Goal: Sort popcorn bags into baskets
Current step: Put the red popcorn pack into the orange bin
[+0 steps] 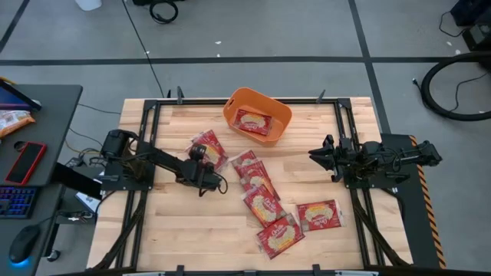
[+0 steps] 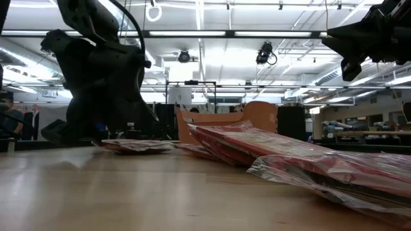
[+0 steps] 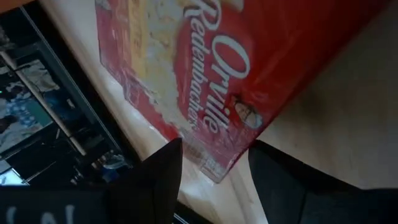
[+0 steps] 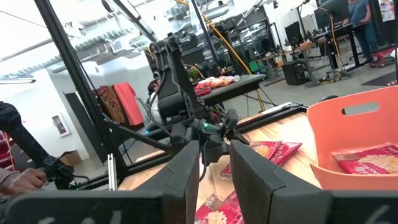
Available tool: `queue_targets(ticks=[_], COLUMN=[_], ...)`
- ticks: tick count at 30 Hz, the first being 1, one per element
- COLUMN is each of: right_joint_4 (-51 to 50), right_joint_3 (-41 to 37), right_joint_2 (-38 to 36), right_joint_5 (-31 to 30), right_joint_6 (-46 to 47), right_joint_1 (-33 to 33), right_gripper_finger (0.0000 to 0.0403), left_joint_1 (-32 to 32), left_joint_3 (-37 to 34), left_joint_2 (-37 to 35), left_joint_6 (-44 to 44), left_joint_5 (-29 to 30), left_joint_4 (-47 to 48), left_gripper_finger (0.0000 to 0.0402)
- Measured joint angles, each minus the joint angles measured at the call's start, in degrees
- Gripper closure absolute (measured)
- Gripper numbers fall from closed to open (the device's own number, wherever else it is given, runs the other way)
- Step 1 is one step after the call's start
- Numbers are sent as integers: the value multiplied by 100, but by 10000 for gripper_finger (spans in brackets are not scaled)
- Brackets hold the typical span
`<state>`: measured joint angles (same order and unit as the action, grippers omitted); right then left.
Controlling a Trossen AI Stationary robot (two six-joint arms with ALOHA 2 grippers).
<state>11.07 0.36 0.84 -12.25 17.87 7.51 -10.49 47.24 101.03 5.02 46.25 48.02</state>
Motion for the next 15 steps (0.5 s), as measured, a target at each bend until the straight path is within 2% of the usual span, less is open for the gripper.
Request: queue_targets(ticks=[4, 7, 11, 15], right_joint_4=[0, 0, 0, 0], right_joint_3=[0, 0, 1, 0], right_joint_2=[0, 0, -1, -2], right_joint_5=[0, 0, 0, 0], right_joint_6=[0, 0, 0, 0], right_joint_1=[2, 2, 0, 2], right_gripper_finger=[307, 307, 307, 307], left_joint_1=[23, 92, 189, 167], left_joint_3=[0, 0, 0, 0], left_joint_2=[0, 0, 7, 7], left_joint_6=[148, 201, 209, 310], left_joint_5=[-235, -494, -601, -596], left_joint_4=[-268, -457, -614, -678], left_gripper_finger=[217, 236, 283, 346])
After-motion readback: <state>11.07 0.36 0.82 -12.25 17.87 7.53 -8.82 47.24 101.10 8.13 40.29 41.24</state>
